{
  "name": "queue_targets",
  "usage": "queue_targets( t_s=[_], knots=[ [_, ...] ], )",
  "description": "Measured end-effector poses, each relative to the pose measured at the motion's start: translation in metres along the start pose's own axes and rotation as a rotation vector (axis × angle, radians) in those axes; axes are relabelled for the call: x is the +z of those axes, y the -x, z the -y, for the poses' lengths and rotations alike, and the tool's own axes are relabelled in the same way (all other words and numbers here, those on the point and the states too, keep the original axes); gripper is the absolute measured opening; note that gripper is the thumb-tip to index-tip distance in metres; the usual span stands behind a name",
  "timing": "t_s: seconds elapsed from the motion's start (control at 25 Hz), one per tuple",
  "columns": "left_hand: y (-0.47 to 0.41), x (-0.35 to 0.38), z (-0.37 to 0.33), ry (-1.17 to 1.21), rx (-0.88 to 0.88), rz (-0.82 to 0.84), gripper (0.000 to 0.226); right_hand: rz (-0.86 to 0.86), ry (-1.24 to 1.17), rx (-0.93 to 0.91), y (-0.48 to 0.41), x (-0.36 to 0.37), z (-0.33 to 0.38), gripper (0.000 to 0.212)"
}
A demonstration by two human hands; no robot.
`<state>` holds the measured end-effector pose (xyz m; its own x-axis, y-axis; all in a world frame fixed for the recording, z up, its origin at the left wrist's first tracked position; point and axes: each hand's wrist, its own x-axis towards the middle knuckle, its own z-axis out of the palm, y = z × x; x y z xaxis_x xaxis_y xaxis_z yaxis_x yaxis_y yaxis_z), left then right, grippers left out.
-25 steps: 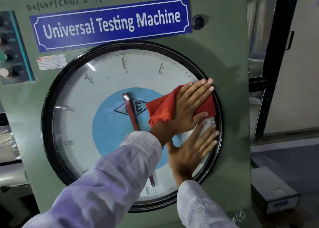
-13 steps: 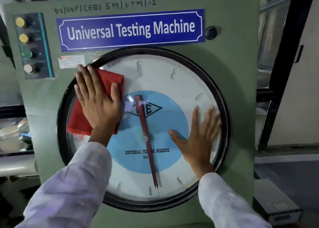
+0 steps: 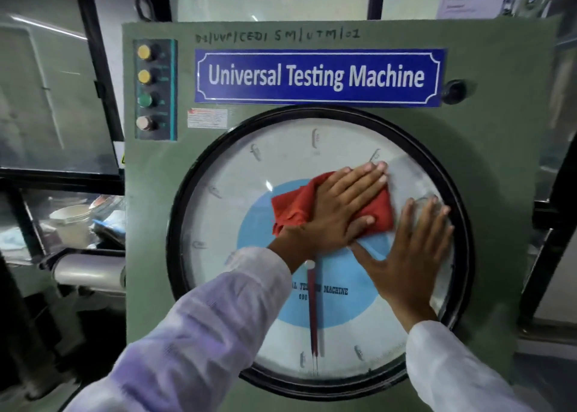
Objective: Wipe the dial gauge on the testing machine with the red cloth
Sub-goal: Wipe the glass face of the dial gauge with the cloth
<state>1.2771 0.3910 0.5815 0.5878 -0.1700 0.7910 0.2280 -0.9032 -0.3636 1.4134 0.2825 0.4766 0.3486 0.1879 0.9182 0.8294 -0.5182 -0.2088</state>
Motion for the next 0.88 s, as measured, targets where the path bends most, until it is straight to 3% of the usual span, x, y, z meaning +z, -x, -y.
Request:
queue_targets(
  t_s=[0.2, 0.36, 0.44, 0.6, 0.68, 0.72, 0.84, 0.88],
  knots=[
    [0.055, -0.032, 0.062, -0.185, -0.520, -0.095, 0.070, -0.015, -0.022, -0.022, 0.001, 0.001, -0.002, 0.125],
    [0.036, -0.023, 0.046, -0.246, -0.823, -0.210, 0.072, -0.001, 0.009, -0.022, 0.001, 0.003, 0.002, 0.125],
    [0.012, -0.012, 0.029, -0.197, -0.727, -0.189, 0.072, -0.009, 0.017, -0.027, 0.001, 0.003, 0.002, 0.125],
    [0.003, -0.005, 0.006, -0.114, -0.269, -0.017, 0.071, -0.020, -0.014, -0.022, 0.001, 0.001, -0.001, 0.125],
    [0.021, -0.020, 0.028, -0.067, -0.238, -0.040, 0.070, -0.014, -0.023, -0.026, 0.001, -0.001, -0.001, 0.123],
    [0.035, -0.029, 0.041, -0.083, -0.349, -0.063, 0.069, -0.007, -0.032, -0.029, 0.001, -0.002, -0.001, 0.123],
    [0.065, -0.041, 0.058, -0.116, -0.960, -0.238, 0.070, 0.012, -0.025, -0.012, 0.001, 0.000, 0.000, 0.123],
    [0.064, -0.040, 0.053, -0.095, -1.063, -0.291, 0.070, 0.014, -0.021, -0.010, 0.001, 0.000, 0.001, 0.123]
  ],
)
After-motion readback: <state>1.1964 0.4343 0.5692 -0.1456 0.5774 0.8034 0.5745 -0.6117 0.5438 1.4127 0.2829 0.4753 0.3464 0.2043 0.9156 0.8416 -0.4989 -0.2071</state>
